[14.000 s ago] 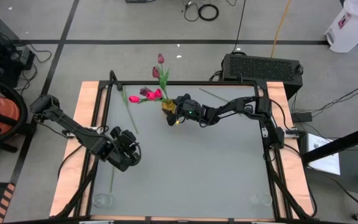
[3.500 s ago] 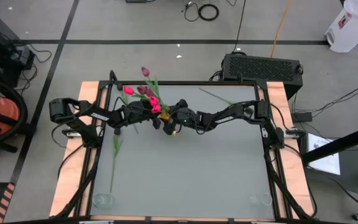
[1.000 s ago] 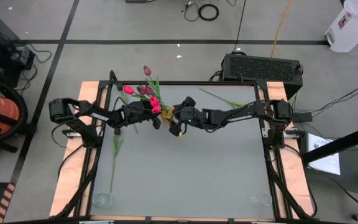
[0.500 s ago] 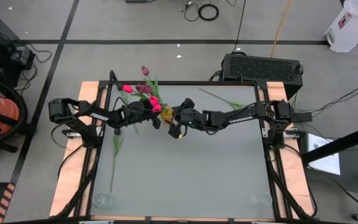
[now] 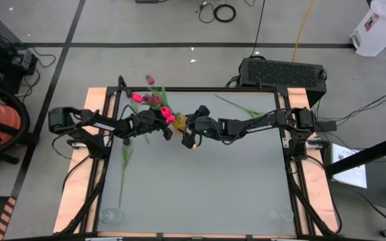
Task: Sort flowers into vase by color
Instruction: Move the yellow vase to the top of the table
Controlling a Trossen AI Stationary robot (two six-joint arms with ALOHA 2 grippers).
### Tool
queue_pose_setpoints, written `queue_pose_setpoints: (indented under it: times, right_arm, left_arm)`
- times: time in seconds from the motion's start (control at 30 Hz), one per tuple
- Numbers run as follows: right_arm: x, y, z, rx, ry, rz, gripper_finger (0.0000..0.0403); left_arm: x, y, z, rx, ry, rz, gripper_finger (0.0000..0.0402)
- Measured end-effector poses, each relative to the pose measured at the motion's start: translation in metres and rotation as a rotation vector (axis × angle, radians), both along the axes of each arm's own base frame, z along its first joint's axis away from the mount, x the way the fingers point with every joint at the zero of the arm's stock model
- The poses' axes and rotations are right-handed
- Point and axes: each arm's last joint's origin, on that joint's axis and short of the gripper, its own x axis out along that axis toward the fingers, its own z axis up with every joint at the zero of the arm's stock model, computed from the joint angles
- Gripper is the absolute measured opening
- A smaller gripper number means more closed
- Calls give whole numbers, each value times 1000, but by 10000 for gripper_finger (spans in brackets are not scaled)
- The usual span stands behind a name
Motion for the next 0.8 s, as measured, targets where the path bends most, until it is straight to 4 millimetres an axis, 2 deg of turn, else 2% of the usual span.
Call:
queue_pose_setpoints:
  times: [0.53,0.8]
  right_arm:
    - [1,0,1,21,-25,-12,327]
    - [1,0,1,33,-27,0,327]
  left_arm:
    - [-1,-1,4,20,0,-19,0]
    - [4,-1,10,49,-5,-94,0]
